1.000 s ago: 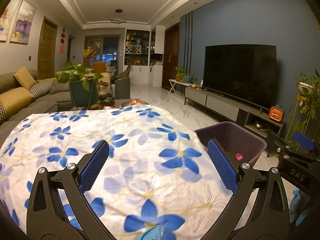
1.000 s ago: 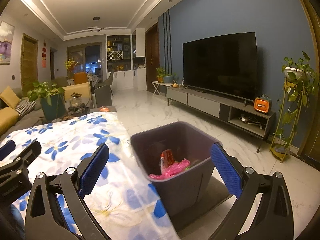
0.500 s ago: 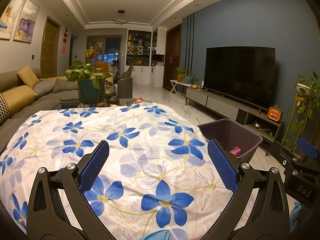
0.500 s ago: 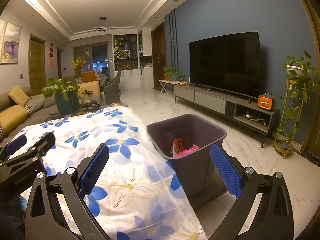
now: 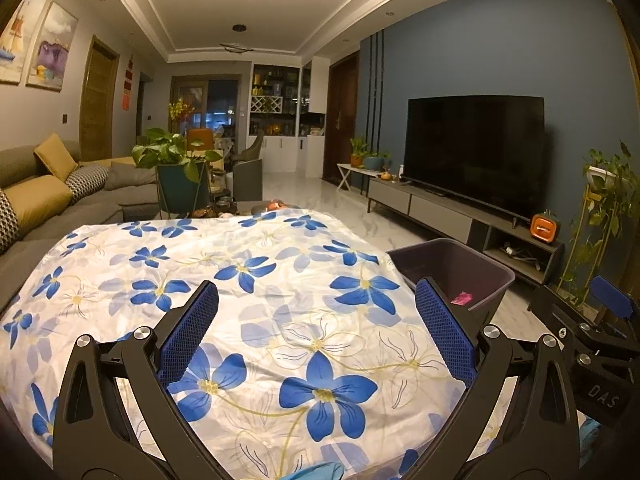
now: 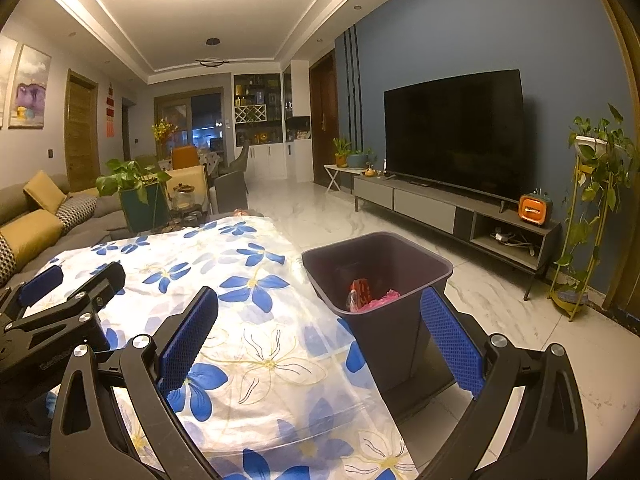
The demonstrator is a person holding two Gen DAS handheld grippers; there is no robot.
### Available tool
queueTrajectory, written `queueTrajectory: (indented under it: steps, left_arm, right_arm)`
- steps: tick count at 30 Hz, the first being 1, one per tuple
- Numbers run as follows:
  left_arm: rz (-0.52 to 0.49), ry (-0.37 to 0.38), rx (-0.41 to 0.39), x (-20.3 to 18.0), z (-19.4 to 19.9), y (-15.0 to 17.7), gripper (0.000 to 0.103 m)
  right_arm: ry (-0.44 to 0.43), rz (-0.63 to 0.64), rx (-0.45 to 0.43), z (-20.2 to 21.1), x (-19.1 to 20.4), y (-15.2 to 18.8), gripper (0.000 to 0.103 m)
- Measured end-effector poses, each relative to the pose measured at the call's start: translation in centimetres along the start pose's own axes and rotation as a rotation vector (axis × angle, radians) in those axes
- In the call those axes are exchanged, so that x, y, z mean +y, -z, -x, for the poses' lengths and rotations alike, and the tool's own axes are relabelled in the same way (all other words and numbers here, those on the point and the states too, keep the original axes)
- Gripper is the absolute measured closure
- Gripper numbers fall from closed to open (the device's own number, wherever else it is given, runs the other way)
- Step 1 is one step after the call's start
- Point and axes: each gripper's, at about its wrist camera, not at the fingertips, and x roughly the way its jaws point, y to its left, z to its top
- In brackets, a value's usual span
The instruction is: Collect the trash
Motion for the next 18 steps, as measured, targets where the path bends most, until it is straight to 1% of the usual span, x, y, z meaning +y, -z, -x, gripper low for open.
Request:
queueTrajectory:
  steps: [18]
  left_arm:
    - [0.009, -0.025, 0.003, 0.6, 1.0, -0.2, 0.006]
  right_arm:
    - [-0.012, 0.001, -0.012, -0.1, 0.2, -0.3, 0.006]
